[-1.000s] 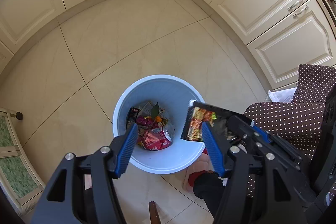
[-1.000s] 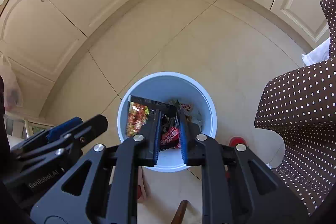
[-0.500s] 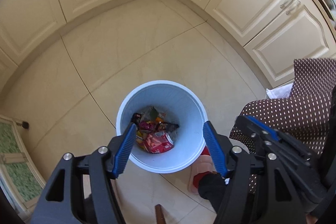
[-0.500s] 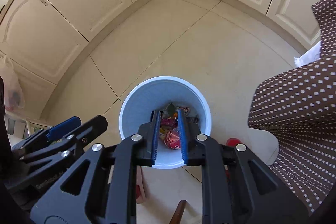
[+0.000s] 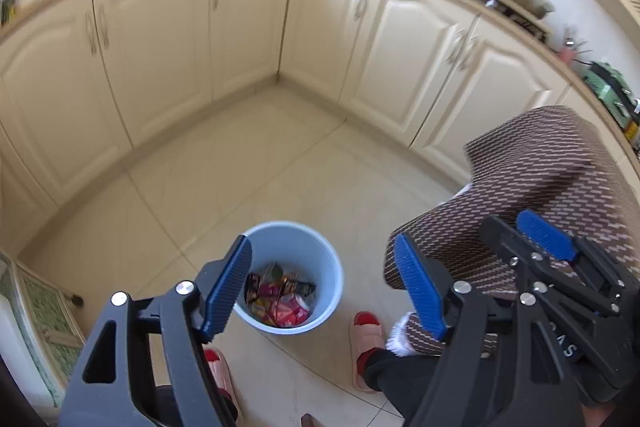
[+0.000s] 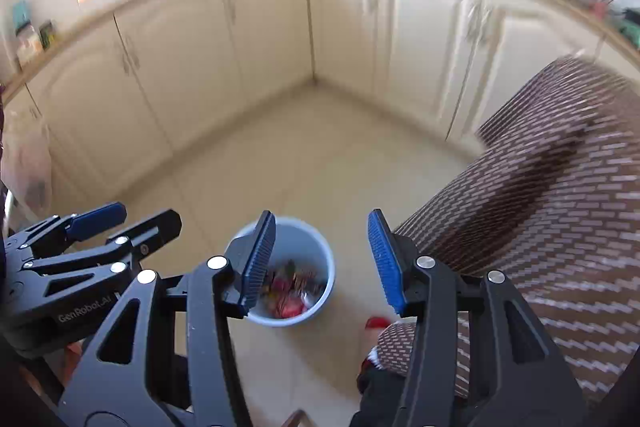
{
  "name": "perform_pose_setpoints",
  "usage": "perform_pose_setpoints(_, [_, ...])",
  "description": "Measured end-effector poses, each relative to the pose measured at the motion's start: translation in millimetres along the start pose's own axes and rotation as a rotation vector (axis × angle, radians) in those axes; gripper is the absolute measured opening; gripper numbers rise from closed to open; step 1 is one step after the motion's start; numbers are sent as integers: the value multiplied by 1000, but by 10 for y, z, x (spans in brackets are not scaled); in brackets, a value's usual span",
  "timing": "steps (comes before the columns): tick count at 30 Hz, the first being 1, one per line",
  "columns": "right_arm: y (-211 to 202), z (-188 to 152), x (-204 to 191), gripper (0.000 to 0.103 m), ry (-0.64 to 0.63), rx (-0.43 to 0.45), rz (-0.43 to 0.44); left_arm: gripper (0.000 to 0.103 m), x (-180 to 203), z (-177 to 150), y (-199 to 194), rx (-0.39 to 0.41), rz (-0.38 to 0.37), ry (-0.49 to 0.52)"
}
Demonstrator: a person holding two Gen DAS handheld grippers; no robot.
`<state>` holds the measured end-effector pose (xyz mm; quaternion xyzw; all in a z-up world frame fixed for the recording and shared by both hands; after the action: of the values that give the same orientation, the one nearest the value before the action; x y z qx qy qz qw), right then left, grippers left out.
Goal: Collect trash
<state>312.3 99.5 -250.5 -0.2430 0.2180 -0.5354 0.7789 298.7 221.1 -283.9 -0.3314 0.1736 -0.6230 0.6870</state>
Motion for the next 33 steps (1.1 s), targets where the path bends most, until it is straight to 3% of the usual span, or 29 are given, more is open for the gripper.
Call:
perform_pose_setpoints(7, [-1317,177,351,60,21,225,-59,84,471,184,-1077,191,-23,78])
perform_pose_setpoints(13, [-2278,241,621,70,23,368,-135,87,885,198,-1939,321,-74,127])
perform_pose_setpoints(18, [-2929,232,757,74,28,450,-171,93,1149,161,-2583,426,-72,175])
perform_pose_setpoints(25, [-3523,205,893,80,15,545,-227,94,1451,173,-3172,538,-93,200])
perform_pose_setpoints(33, [-3819,139,1088,84,15,613,-281,95,1754,95,-3392,598,-121,256])
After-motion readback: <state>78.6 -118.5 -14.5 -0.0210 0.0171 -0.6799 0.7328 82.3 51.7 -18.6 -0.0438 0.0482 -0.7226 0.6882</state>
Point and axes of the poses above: each gripper's, at about its wrist camera, not at the fingertips, and y roughly the way its jaws point, x to its right, z to its top, the point moved 8 cm from there along y, roughly the way its jaws point, and after that the axes turned 6 degrees about x, right-handed, at the moved point
